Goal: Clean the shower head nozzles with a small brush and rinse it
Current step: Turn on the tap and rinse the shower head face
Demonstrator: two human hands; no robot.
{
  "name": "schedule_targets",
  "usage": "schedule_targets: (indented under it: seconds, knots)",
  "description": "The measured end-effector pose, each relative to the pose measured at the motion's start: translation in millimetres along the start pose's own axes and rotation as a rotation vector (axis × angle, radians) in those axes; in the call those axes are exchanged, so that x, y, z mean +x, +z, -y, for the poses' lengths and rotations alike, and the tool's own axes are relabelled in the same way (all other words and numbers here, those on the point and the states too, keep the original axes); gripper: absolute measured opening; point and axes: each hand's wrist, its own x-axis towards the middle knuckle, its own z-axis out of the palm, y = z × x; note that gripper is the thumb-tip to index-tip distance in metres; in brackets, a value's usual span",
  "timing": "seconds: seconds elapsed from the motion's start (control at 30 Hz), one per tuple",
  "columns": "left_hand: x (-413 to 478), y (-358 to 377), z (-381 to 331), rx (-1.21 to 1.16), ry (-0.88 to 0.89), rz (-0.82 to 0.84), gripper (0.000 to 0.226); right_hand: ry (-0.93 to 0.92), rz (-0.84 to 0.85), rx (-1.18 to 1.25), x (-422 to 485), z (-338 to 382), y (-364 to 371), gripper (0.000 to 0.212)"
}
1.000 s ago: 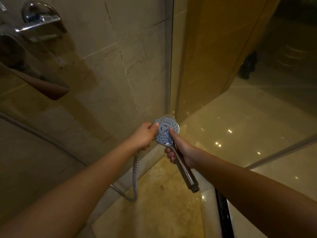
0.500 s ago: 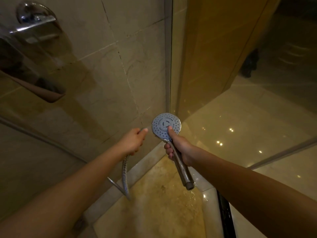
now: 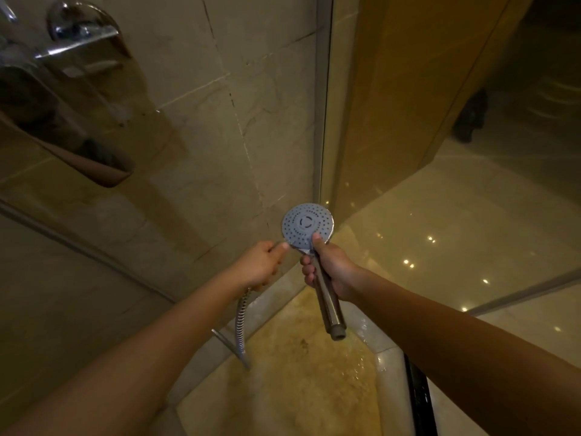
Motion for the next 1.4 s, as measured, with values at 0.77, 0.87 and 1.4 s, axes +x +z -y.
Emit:
schedule_targets:
  seconds: [0.77,0.87,1.4]
  knots:
    - [-4.5,-11.6,-4.5,-0.032,0.05,-0.105,0.034,0.005,0.137,-0.044,-12.1,2.5,-3.8,0.04]
    - [-2.6,-6.6,-21.2,-0.014,0.092,-0.067,0.034,-0.004,0.109,-0.042,-12.5,4.8,-0.1,0.038]
    - [-43.4,-84.9,-37.4,-0.023,0.096,0.037,0.031,-0.019,0.112,-0.062,-24.0,17.1,10.0,0.05]
